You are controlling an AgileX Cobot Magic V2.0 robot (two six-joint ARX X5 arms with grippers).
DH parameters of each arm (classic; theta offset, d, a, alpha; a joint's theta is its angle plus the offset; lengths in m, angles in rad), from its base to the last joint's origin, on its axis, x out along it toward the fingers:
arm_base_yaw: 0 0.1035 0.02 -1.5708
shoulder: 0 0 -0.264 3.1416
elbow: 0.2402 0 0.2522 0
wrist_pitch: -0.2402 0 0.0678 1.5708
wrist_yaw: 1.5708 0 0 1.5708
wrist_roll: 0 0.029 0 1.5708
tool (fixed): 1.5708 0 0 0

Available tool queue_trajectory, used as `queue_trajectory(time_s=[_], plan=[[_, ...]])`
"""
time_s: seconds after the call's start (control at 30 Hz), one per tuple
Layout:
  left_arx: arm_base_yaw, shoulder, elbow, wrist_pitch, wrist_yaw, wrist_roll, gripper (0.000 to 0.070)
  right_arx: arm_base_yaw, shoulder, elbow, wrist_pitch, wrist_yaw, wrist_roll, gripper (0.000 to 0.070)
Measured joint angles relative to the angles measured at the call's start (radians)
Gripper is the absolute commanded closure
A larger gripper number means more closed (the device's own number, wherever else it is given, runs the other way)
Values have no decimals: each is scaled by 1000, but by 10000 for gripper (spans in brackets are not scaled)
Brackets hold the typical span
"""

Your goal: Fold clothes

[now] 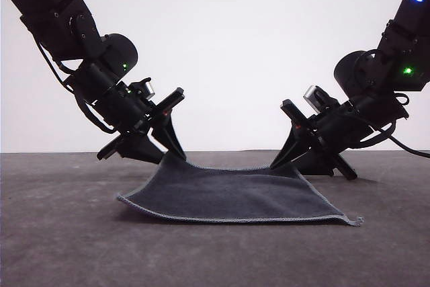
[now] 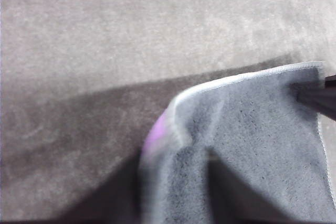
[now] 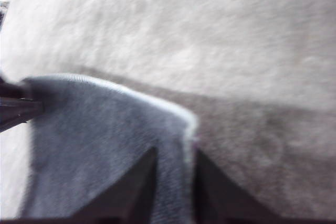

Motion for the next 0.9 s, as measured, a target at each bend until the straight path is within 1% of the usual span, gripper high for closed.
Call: queue_trajectory(time_s=[0.07,0.27,0.43,0.6,0.73,0.9], plan=[[1,0,0,11,0,0,685,0,0,0,0,3,0,695],[2,0,1,29,0,0,688,-1,0,0,0,1,0,696],[14,0,9,14,1,0,689,-14,0,0,0,-37,0,696],[34,-1,10,-23,1,4,690,-23,-10,-1,-14,-62,-1,696],[41,-18,10,-53,2,27,691,-23,-40,-2,-18,-79,-1,696],[39,-68,13,-98,42,61,691,-21,-72,-2,-62,-96,-8,696]])
